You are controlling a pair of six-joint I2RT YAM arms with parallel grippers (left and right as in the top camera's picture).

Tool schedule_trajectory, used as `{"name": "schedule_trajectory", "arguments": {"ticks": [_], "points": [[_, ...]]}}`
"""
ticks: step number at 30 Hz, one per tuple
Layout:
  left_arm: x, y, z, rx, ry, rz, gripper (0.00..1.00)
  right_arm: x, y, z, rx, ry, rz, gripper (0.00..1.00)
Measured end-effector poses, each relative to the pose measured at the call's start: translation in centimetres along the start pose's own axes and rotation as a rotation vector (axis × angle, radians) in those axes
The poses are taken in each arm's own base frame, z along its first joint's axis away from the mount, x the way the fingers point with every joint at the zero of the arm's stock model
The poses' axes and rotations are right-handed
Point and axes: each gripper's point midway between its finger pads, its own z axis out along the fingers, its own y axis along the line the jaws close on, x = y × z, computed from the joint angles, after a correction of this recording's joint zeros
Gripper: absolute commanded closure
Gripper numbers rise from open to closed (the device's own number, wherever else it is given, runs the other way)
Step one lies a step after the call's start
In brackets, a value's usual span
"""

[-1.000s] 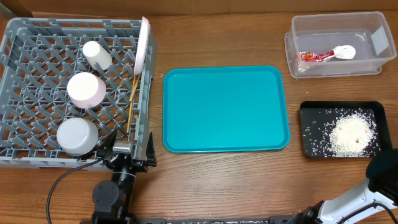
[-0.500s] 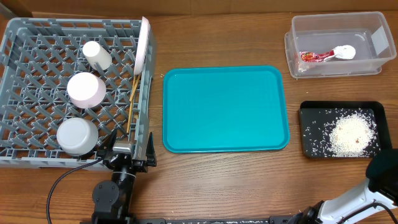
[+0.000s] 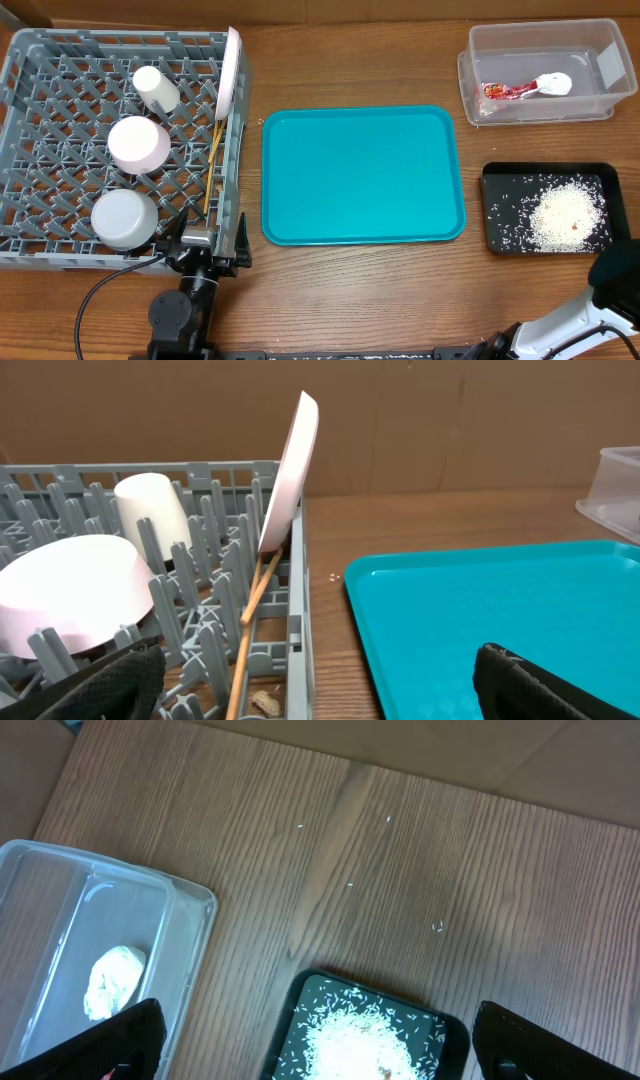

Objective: Sort waste into correct bins and load items into the dishwasher

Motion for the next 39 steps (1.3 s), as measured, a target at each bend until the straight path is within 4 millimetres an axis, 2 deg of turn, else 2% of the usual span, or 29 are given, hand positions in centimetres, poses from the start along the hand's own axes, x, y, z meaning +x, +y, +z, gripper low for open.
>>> {"name": "schedule_trajectory", "arguments": {"ticks": [3,5,8,10,13,15,18,21,24,27,30,33,36,39], "points": [[0.0,0.0,0.0,0.0,0.0,0.0,0.0,0.0,0.2,-1.1,-0.017,-0.015,-0.003,0.0],[0.0,0.0,0.0,0.0,0.0,0.0,0.0,0.1,0.4,-3.1,-0.05,-0.044,-0.007,0.0],[0.0,0.0,0.0,0.0,0.0,0.0,0.0,0.1,0.7,-8.5,-0.144,-0.128,-0.008,0.0],[0.0,0.0,0.0,0.0,0.0,0.0,0.0,0.3,0.3,-13.4,-0.231,-0.203,-0.005,0.0],[0.0,0.0,0.0,0.0,0.0,0.0,0.0,1.3,-1.6,-21.2,-0.376,-0.321,0.01,0.0],[0.0,0.0,0.0,0.0,0.0,0.0,0.0,2.2,-3.4,-25.5,-0.466,-0.39,0.022,0.0],[0.0,0.0,0.0,0.0,0.0,0.0,0.0,3.9,-6.2,-30.9,-0.599,-0.471,0.033,0.0],[0.0,0.0,0.0,0.0,0.0,0.0,0.0,5.6,-8.2,-34.3,-0.712,-0.51,0.023,0.0],[0.0,0.0,0.0,0.0,0.0,0.0,0.0,7.0,-10.0,-36.7,-0.814,-0.531,0.01,0.0],[0.0,0.0,0.0,0.0,0.0,0.0,0.0,8.0,-12.2,-38.3,-0.884,-0.551,0.009,0.0],[0.0,0.0,0.0,0.0,0.0,0.0,0.0,9.6,-14.5,-38.1,-0.898,-0.529,-0.022,0.0],[0.0,0.0,0.0,0.0,0.0,0.0,0.0,10.8,-15.7,-37.4,-0.897,-0.496,-0.06,0.0],[0.0,0.0,0.0,0.0,0.0,0.0,0.0,11.1,-15.1,-36.6,-0.896,-0.483,-0.076,0.0],[0.0,0.0,0.0,0.0,0.0,0.0,0.0,11.4,-12.4,-35.5,-0.912,-0.466,-0.09,0.0]]}}
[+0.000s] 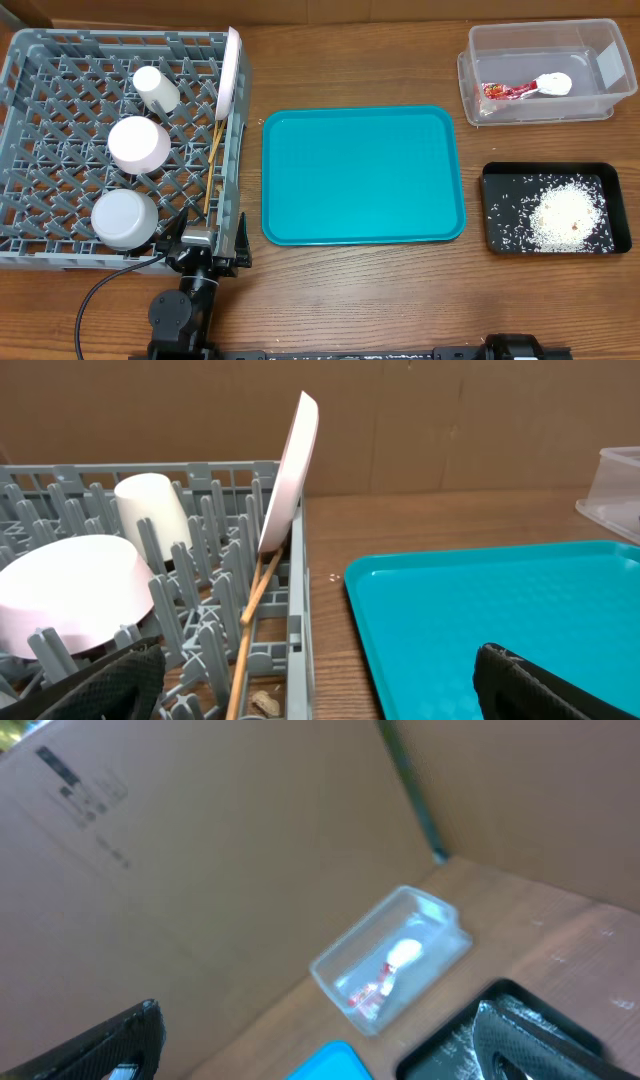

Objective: Sort waste into correct bins and load items into the dishwasher

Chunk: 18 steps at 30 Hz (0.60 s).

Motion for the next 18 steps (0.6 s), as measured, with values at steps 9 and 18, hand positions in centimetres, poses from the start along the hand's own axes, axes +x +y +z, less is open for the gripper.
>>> {"name": "schedule_trajectory", "arguments": {"ticks": [9,18], "points": [[0.0,0.0,0.0,-0.001,-0.001,0.003,0.0,10.1,1.2,9.8,-0.164,0.118,-0.001,0.0],[0.0,0.1,0.0,-0.003,0.0,0.011,0.0,23.5,-0.8,15.0,-0.409,0.162,0.009,0.0]]}}
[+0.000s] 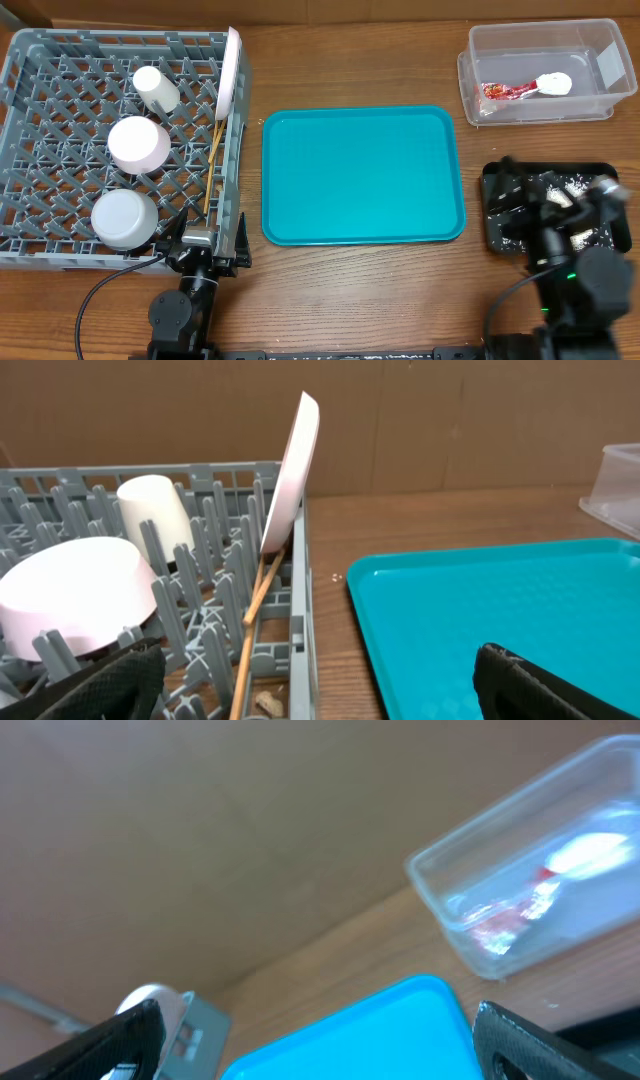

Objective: Sort waste into correct bins and load items into the dishwasher

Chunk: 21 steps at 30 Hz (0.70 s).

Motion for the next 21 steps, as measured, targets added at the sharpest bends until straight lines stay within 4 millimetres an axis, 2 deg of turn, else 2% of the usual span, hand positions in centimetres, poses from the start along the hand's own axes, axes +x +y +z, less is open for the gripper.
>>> {"name": "schedule_trajectory", "arguments": {"ticks": [4,10,16,21], "points": [[0.0,0.0,0.0,0.0,0.0,0.003,0.0,3.1,-0.1,0.1,-0.124,-0.039,-0.013,0.0],[0.0,0.0,0.0,0.0,0.0,0.003,0.0,5.9,-1.5,-0.5,-0.181,-0.077,-0.018,0.0],[0.0,0.0,0.0,0.0,-0.001,0.003,0.0,5.2,-1.2,-1.5,-0.219,-0.157,-0.021,0.0],[0.0,0.0,0.0,0.0,-0.001,0.003,0.0,5.0,-2.4,-1.3,-0.163,-0.178,-0.014,0.0]]}}
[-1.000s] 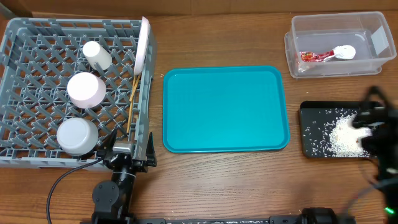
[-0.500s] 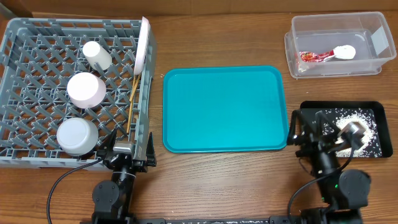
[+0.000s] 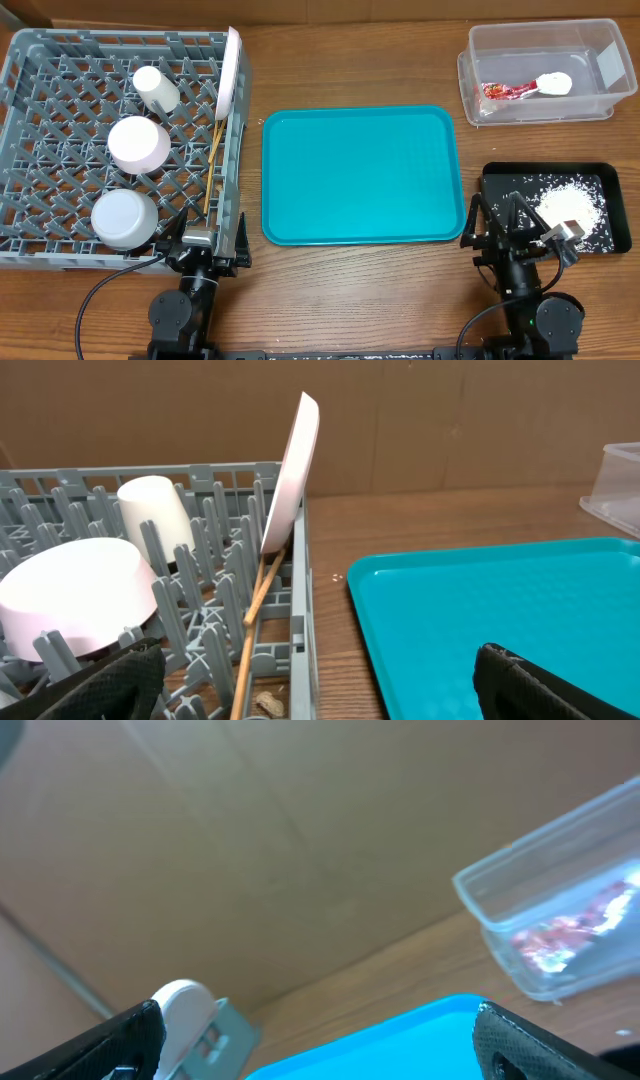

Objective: Sort waste into correct bins and load items into the dishwasher

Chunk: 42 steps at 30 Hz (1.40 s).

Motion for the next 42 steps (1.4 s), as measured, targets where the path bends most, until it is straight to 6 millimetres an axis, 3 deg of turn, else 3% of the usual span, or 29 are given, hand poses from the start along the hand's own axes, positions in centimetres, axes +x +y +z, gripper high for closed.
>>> {"name": "schedule_trajectory", "arguments": {"ticks": [9,14,19,22,30,42], "points": [[0.0,0.0,0.0,0.0,0.0,0.0,0.0,-0.2,-1.2,0.0,0.059,-0.028,-0.064,0.0],[0.0,0.0,0.0,0.0,0.0,0.0,0.0,2.3,-3.4,0.1,0.115,0.031,-0.107,0.0],[0.0,0.0,0.0,0.0,0.0,0.0,0.0,2.2,-4.1,0.0,0.141,0.034,-0.176,0.0],[0.0,0.0,0.0,0.0,0.0,0.0,0.0,3.1,-5.1,-0.2,0.177,0.082,-0.241,0.0],[0.0,0.0,0.0,0.0,0.0,0.0,0.0,3.4,-5.1,-0.2,0.162,0.11,-0.377,0.0],[0.0,0.0,0.0,0.0,0.0,0.0,0.0,3.4,-5.1,-0.2,0.163,0.112,-0.419,0.0]]}}
